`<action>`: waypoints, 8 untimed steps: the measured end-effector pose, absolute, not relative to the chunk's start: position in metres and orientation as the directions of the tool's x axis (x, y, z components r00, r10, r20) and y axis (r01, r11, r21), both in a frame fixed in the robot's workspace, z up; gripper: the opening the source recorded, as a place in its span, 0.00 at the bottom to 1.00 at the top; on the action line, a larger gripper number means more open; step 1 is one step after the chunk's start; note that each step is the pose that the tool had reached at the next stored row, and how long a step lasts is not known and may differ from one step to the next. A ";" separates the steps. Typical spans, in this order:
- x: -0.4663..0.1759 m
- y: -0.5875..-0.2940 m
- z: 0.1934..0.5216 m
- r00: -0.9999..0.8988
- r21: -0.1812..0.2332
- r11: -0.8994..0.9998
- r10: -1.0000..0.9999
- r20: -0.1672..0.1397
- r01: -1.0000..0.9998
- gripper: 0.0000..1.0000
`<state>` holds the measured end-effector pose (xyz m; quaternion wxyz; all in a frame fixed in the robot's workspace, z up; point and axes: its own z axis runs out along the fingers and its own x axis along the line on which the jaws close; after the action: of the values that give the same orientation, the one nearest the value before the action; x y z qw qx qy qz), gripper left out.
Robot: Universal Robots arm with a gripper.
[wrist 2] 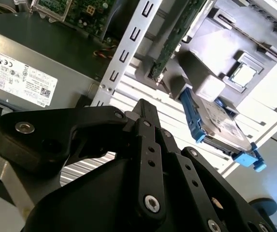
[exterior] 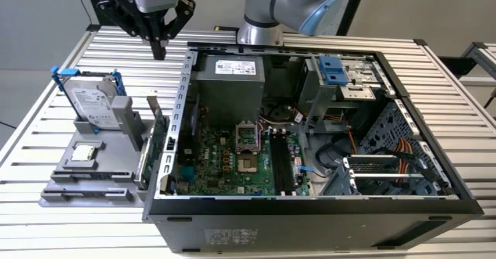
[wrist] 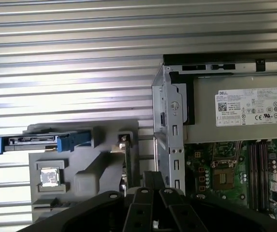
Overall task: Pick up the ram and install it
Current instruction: 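Reach for the ram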
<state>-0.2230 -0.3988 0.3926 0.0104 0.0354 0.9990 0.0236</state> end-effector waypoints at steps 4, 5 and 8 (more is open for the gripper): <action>-0.228 -0.399 0.393 -0.997 0.048 0.996 0.071 -0.019 0.070 0.00; -0.229 -0.399 0.393 -0.997 0.048 0.996 0.071 -0.019 0.070 0.00; -0.232 -0.399 0.393 -0.997 0.048 0.996 0.071 -0.019 0.070 0.00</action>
<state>-0.2319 -0.3988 0.3926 0.0104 0.0354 0.9990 0.0236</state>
